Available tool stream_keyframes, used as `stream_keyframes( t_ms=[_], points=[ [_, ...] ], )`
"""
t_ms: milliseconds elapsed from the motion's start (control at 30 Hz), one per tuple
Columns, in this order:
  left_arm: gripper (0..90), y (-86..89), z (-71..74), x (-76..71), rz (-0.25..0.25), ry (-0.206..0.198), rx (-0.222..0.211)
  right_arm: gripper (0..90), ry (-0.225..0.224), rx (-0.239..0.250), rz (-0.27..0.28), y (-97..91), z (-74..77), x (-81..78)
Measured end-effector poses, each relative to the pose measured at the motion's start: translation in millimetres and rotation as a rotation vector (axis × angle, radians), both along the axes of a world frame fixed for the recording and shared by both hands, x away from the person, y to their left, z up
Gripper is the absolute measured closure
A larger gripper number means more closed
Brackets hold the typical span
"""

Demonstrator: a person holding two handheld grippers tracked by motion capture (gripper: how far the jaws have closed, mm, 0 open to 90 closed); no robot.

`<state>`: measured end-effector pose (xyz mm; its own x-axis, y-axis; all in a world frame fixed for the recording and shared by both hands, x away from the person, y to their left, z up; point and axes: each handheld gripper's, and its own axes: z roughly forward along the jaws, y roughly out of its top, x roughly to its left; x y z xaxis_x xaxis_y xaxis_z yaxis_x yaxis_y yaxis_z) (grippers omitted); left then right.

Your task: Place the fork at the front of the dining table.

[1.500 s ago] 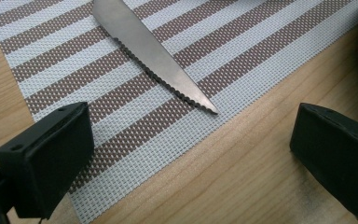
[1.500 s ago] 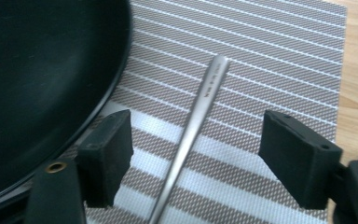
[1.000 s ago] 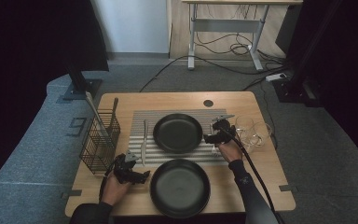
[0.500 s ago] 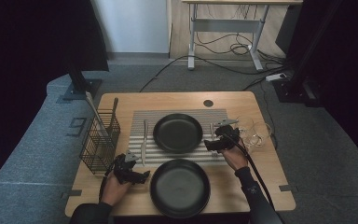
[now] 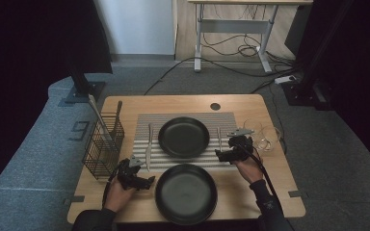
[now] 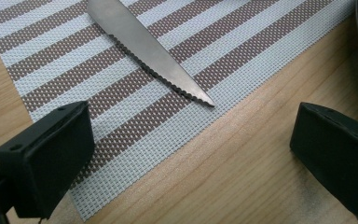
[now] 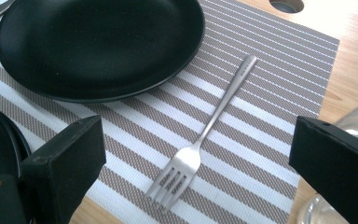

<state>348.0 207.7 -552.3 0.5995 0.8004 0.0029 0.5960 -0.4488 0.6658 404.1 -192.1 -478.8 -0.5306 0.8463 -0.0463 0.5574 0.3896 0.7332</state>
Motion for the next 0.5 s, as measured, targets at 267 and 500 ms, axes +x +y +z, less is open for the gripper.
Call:
stream_keyframes(
  t_ms=[267, 500],
  points=[
    [0.0, -0.1, 0.0, 0.0, 0.001, 0.0, -0.001, 3.9, -0.014, 0.013, 0.003, -10.7, 1.2, -14.9],
    [0.0, -0.1, 0.0, 0.0, 0.0, 0.0, 0.0, 4.8, -0.024, 0.029, -0.011, -23.8, -1.8, -29.3]
  ],
)
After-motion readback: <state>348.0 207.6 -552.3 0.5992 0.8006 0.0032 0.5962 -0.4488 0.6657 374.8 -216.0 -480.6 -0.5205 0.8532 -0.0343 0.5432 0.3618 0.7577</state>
